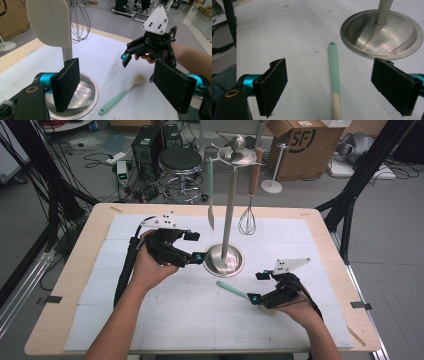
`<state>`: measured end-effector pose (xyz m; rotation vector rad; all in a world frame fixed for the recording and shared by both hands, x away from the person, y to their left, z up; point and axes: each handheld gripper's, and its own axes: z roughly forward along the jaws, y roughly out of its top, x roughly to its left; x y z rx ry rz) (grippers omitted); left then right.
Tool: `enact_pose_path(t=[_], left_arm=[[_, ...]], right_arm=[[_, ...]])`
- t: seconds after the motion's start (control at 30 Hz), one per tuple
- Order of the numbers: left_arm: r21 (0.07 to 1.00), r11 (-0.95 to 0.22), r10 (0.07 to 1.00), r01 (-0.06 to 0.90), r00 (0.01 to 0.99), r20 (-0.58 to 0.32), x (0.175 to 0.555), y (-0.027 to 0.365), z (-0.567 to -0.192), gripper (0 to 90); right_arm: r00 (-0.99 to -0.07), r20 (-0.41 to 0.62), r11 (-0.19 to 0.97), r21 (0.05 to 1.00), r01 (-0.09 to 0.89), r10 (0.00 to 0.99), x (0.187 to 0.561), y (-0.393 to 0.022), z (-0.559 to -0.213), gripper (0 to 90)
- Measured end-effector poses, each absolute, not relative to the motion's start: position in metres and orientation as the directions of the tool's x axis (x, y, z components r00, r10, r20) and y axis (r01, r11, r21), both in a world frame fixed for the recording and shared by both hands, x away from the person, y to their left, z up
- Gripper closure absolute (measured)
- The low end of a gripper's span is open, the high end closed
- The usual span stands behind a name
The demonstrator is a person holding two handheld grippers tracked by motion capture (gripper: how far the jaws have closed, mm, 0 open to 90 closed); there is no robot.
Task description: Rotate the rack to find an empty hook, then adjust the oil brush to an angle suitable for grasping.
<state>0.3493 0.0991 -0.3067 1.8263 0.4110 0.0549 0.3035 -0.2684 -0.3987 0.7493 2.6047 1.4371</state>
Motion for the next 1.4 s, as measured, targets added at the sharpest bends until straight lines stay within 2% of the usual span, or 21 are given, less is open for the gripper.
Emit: enact_pose_path(t=[0.3, 0.97, 1.4], left_arm=[[0.936, -0.237, 0.274, 0.26, 0.942, -0.192, 0.345, 0.101, -0.323, 22.1], [0.931, -0.238, 0.343, 0.276, 0.921, -0.185, 0.327, 0.115, -0.37, 17.1], [0.928, -0.256, 0.346, 0.269, 0.922, -0.172, 0.324, 0.115, -0.371, 16.2]], right_arm=[[-0.873, 0.174, 0.44, 0.808, 0.391, 0.455, 0.303, -0.27, -0.399, 13.4], [-0.874, 0.176, 0.452, 0.799, 0.395, 0.452, 0.303, -0.269, -0.404, 13.4], [-0.864, 0.149, 0.488, 0.773, 0.405, 0.481, 0.306, -0.263, -0.412, 15.1]])
